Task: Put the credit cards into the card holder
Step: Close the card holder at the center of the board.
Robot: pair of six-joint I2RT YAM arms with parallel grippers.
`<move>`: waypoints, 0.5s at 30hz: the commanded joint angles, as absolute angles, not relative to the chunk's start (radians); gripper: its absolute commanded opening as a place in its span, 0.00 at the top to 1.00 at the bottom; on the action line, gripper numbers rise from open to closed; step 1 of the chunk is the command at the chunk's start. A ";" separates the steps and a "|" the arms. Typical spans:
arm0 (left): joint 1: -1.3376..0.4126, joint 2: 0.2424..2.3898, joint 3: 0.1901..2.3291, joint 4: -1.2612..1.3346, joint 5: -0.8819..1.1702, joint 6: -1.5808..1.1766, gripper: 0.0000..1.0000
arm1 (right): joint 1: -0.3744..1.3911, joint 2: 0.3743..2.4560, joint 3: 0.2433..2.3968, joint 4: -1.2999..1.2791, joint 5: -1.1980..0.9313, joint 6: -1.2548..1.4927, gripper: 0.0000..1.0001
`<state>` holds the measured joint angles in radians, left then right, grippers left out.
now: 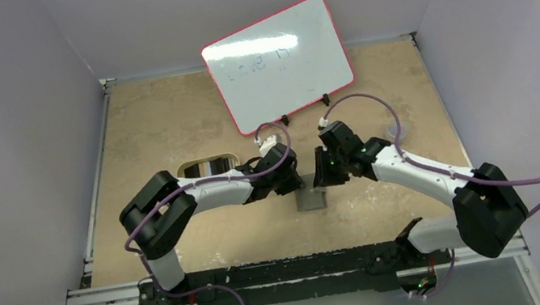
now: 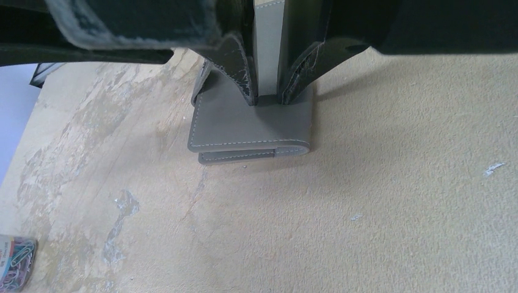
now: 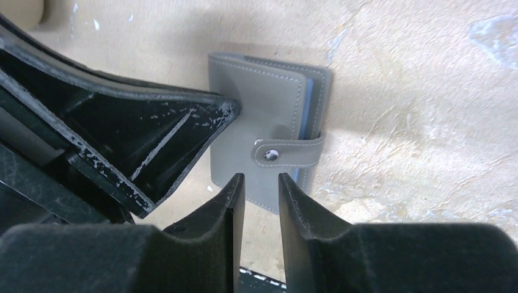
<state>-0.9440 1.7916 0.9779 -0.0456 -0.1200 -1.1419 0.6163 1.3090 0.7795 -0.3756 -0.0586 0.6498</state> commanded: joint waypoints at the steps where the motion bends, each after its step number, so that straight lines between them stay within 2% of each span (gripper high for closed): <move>1: -0.952 1.813 0.972 -0.091 -0.142 -1.141 0.82 | 0.597 1.283 0.751 -0.308 -0.026 0.682 0.69; 7: -0.952 1.768 1.016 -0.105 -0.159 -1.144 0.82 | 0.597 1.334 0.706 -0.230 -0.113 0.652 0.72; 15: -0.952 1.768 0.987 -0.084 -0.157 -1.164 0.82 | 0.597 1.361 0.686 -0.191 -0.110 0.623 0.73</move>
